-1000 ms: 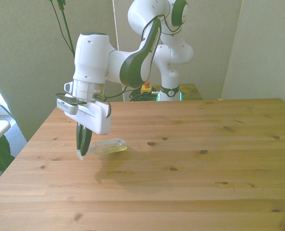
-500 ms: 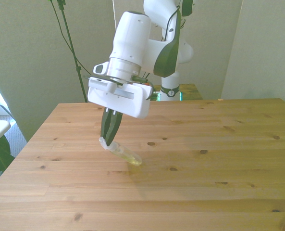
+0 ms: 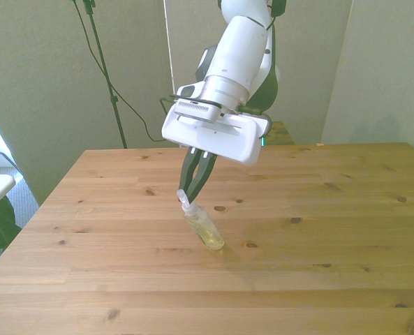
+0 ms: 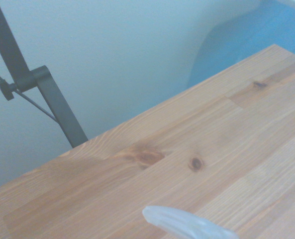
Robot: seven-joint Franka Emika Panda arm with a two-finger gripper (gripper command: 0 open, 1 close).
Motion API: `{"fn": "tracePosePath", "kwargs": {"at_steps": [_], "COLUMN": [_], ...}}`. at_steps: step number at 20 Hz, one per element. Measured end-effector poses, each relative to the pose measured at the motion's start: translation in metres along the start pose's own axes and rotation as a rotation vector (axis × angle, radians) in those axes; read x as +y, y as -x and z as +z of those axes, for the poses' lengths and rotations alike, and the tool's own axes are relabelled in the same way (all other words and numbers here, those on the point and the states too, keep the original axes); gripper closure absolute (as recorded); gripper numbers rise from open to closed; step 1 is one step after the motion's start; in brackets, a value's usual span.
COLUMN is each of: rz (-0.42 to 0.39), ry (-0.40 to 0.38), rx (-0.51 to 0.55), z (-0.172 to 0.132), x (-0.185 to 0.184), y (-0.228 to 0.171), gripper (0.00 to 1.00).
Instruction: Stand the sanitizer
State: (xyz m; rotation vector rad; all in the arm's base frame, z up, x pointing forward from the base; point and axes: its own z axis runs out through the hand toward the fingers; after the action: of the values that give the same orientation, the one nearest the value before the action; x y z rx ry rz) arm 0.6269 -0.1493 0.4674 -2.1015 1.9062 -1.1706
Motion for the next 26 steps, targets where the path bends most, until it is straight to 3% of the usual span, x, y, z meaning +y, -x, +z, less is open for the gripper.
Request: {"fn": "tracePosePath", "kwargs": {"at_steps": [8,9,26], "rz": [-0.028,-0.031,-0.040], "ry": [-0.068,-0.075,-0.085], "rx": [0.081,0.085,0.059], "z": [-0.013,-0.015,-0.035], "x": [0.008,0.009,0.024], "y": [0.042,0.046,0.062], "gripper": [1.00,0.00,0.00]}}
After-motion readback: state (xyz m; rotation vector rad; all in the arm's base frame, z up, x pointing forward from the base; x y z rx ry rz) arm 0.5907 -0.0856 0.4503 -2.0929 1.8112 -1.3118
